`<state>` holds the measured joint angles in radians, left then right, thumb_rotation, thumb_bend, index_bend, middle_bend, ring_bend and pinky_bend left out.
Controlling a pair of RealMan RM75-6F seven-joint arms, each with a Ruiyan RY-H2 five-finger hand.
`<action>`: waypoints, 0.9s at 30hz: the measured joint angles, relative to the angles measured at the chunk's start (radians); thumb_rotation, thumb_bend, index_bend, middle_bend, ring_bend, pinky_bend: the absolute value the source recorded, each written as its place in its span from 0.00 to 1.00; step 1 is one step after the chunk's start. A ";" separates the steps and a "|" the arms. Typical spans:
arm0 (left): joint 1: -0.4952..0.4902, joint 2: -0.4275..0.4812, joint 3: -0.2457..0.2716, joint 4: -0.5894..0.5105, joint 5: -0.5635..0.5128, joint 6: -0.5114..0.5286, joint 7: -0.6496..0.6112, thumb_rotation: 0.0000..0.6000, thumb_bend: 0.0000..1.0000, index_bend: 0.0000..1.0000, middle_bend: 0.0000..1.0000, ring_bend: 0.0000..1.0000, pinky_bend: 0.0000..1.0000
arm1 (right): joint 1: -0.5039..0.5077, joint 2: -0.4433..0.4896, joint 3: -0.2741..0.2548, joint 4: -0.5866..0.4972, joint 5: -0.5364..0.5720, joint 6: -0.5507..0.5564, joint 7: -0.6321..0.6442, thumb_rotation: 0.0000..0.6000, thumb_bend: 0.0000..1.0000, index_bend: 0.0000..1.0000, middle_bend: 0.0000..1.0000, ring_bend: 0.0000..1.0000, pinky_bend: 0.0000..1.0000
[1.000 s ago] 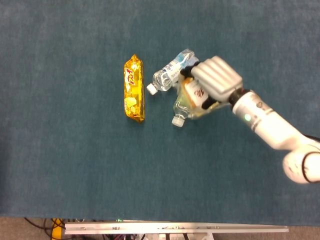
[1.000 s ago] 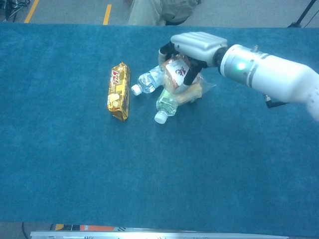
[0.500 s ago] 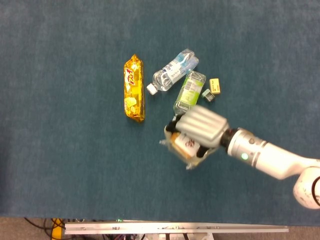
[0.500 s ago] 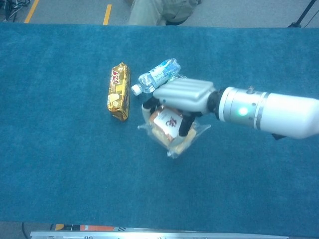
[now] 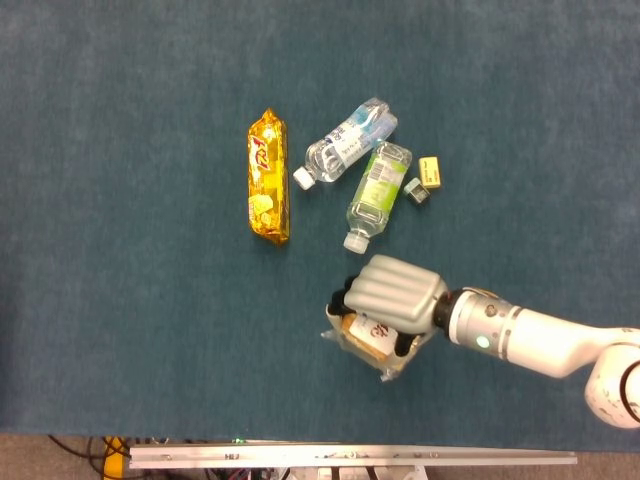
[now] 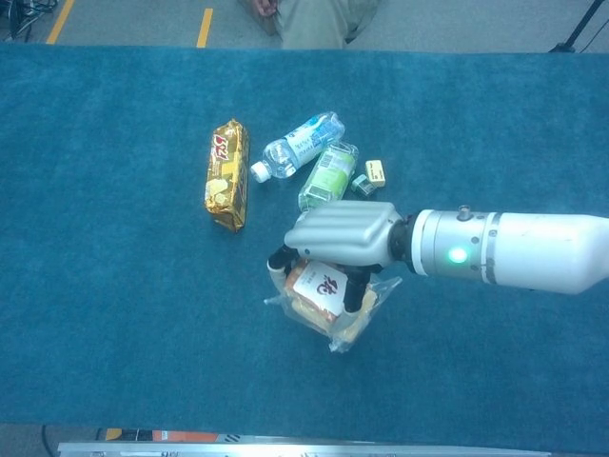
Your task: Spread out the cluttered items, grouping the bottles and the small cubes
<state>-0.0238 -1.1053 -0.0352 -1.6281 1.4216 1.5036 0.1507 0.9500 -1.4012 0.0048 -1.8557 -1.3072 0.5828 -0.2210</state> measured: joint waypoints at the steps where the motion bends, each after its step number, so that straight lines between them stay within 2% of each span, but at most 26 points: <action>1: 0.000 0.000 0.000 0.001 0.000 0.000 0.000 1.00 0.39 0.21 0.22 0.19 0.23 | 0.002 0.005 -0.004 -0.002 -0.010 -0.006 0.009 1.00 0.06 0.32 0.34 0.32 0.57; 4: -0.001 -0.002 0.000 0.002 0.000 -0.001 0.000 1.00 0.39 0.21 0.22 0.19 0.23 | 0.004 0.016 -0.011 -0.005 -0.033 -0.011 0.026 1.00 0.04 0.25 0.29 0.28 0.54; 9: -0.002 -0.003 -0.001 0.003 0.002 -0.003 0.000 1.00 0.39 0.21 0.22 0.19 0.23 | -0.003 0.030 -0.013 -0.009 -0.055 0.009 0.047 1.00 0.02 0.19 0.26 0.25 0.51; 21: -0.003 -0.005 -0.002 0.004 0.001 -0.006 0.000 1.00 0.39 0.21 0.22 0.19 0.23 | -0.040 0.066 0.004 0.002 -0.061 0.101 0.072 1.00 0.02 0.18 0.26 0.24 0.49; 27: -0.004 -0.008 -0.001 0.008 0.003 -0.009 -0.004 1.00 0.39 0.21 0.22 0.19 0.23 | -0.066 0.069 0.018 0.034 -0.022 0.175 -0.010 1.00 0.01 0.18 0.26 0.24 0.49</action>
<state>-0.0281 -1.1135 -0.0359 -1.6202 1.4242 1.4944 0.1466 0.8842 -1.3325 0.0227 -1.8217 -1.3288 0.7577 -0.2307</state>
